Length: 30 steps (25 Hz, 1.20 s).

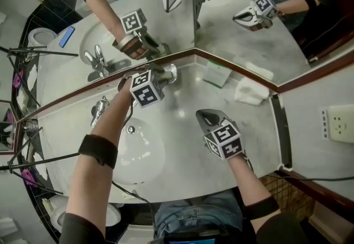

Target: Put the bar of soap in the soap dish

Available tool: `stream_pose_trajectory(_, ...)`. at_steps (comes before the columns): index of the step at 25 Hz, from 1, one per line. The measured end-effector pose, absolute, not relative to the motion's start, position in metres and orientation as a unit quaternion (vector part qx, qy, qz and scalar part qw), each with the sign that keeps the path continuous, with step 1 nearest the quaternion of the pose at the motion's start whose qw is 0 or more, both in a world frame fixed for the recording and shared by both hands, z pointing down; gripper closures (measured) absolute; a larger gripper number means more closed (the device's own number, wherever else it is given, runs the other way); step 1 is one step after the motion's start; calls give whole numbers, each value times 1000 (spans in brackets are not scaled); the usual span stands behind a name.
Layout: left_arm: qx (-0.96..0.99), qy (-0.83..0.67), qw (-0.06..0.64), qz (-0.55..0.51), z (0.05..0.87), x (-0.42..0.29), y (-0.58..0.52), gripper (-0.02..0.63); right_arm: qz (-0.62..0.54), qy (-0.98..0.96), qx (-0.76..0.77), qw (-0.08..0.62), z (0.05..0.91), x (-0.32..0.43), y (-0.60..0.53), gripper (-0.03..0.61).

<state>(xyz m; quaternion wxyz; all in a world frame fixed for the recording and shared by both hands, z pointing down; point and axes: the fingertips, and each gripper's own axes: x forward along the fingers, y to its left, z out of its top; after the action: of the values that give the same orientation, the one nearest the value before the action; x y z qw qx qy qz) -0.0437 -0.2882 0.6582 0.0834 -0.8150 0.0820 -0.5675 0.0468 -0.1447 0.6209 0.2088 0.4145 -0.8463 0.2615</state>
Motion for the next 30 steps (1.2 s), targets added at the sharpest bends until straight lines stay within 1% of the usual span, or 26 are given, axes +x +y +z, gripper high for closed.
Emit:
stream_pose_trajectory(19,-825,133,64,-546,652,-51,-284,489,261,-846,415,211,618,44,-139,560)
stream_pose_trajectory(30,-851,181,54,-491,616,-52,-270,489,255,-853,405,209,608,32,-140,560)
